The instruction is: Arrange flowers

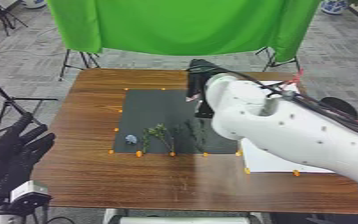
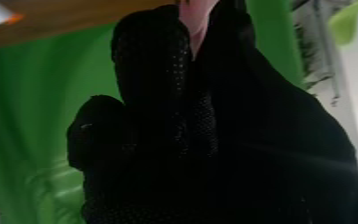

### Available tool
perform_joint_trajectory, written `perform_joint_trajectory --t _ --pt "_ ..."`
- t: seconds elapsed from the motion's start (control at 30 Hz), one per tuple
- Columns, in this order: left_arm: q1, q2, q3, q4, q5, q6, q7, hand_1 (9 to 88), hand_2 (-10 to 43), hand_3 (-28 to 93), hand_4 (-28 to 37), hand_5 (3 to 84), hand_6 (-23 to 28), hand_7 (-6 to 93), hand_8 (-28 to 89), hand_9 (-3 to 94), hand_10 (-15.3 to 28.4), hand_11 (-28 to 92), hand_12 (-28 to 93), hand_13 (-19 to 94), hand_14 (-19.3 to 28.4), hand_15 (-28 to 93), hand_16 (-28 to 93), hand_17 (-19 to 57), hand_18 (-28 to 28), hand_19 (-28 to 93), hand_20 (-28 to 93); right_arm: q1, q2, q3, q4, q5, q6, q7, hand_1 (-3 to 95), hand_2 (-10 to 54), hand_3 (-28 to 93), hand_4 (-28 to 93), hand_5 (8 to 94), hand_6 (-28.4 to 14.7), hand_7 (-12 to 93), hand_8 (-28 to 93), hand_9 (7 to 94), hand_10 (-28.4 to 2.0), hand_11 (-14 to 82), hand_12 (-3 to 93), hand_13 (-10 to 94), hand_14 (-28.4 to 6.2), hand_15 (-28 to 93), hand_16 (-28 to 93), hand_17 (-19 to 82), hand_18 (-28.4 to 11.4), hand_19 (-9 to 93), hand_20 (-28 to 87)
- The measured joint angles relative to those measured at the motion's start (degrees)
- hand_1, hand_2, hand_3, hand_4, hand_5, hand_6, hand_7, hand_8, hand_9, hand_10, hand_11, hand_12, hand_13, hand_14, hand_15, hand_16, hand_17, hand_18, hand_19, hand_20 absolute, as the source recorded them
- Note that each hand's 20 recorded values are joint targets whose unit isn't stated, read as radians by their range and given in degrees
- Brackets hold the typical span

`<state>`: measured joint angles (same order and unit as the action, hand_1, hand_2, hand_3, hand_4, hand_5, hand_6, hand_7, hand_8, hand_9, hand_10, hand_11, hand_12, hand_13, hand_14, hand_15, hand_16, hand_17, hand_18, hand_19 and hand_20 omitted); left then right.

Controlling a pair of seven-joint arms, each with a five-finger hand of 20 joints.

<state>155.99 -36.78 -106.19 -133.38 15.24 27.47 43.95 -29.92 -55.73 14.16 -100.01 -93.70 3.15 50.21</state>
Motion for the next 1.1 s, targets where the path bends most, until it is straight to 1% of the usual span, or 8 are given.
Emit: perform_joint_trajectory --t 0.07,0.17,0.23,0.37,0.43,0.57,0.87,1.1 --pt "-0.55 -0.8 0.07 0.04 0.93 -0.05 -1.11 29.4 6.9 63 -20.1 33.6 8.1 7.9 -7 30.2 18.9 26 11 21 27.5 56 -12 -7.7 28.4 53 -1 0.19 -3.41 -1.14 2.09 0.0 0.58 -0.22 63.2 -9.5 72 -28 76.3 0.7 31 6 91.6 -7.8 6.5 31.1 88 -2.7 49 21 60 -10.2 93 24" --pt "-1.82 -2.61 0.09 0.14 3.1 -0.24 -3.64 29.5 6.8 63 -20.0 33.6 8.1 7.9 -7 30.2 19.0 26 11 21 27.5 56 -12 -7.6 28.4 53 -1 0.5 -7.75 -2.98 4.4 0.05 1.73 -0.3 63.1 -9.5 72 -28 76.2 1.0 31 5 91.7 -7.7 6.4 30.8 88 -2.8 50 20 59 -10.2 93 25" --pt "-3.05 -4.19 0.13 0.31 5.17 -0.62 -6.08 29.5 6.7 63 -20.0 33.6 8.1 7.9 -7 30.2 18.9 26 11 21 27.5 56 -12 -7.6 28.4 53 -1 0.46 -10.28 -3.47 5.62 0.17 2.29 -0.29 62.9 -9.5 72 -28 76.2 1.3 31 5 91.6 -7.5 6.2 30.4 88 -2.9 50 20 59 -10.3 93 25" --pt "-6.54 -8.15 0.49 0.79 10.11 -2.2 -12.27 29.6 6.7 63 -20.1 33.6 8.1 7.9 -7 30.2 19.0 26 11 21 27.4 56 -12 -7.6 28.4 53 -1 -0.29 -14.74 -3.27 7.78 0.38 3.24 -0.18 62.5 -9.5 71 -28 76.3 1.9 31 4 91.8 -7.4 5.8 29.8 88 -3.0 51 19 59 -10.4 93 26" --pt "-8.28 -9.93 0.8 1.02 11.48 -3.1 -14.34 29.5 6.7 63 -20.0 33.6 8.1 7.9 -7 30.2 19.0 26 11 21 27.4 56 -12 -7.6 28.4 53 -1 -0.92 -16.47 -3.14 8.61 0.38 3.57 -0.08 62.4 -9.5 71 -28 76.1 2.5 31 4 91.7 -7.0 5.4 29.3 88 -2.9 51 19 59 -10.4 93 26" --pt "-10.84 -11.83 1.42 1.4 12.12 -4.2 -15.53 29.5 6.7 63 -20.0 33.6 8.1 7.9 -7 30.3 19.0 26 11 21 27.5 56 -12 -7.6 28.4 53 -1 -2.16 -18.77 -3.34 9.78 0.39 4.61 0.31 62.2 -9.5 70 -28 75.9 3.1 30 4 90.7 -5.9 4.6 28.3 88 -2.8 51 19 59 -10.4 93 27" --pt "-15.52 -12.54 3.37 2.36 13.85 -5.71 -17.79 29.4 6.7 63 -20.2 33.6 8.1 7.8 -7 30.3 19.1 26 12 21 27.4 56 -12 -7.6 28.4 53 -1 -3.95 -19.92 -4.21 12.42 1.06 6.94 2.54 60.8 -9.5 69 -28 75.7 4.8 29 2 90.0 -4.4 3.5 26.5 87 -2.5 52 18 58 -10.2 93 27" --pt "-17.57 -13.69 3.67 2.87 15.33 -7.31 -19.97 29.4 6.7 63 -20.2 33.6 8.1 7.9 -7 30.3 19.1 26 11 21 27.4 56 -12 -7.6 28.4 53 -1 -4.15 -19.95 -4.9 13.94 2.19 8.59 4.2 59.9 -9.5 68 -28 75.2 4.9 28 2 89.4 -4.0 3.4 25.9 87 -2.2 53 18 58 -9.9 93 28"
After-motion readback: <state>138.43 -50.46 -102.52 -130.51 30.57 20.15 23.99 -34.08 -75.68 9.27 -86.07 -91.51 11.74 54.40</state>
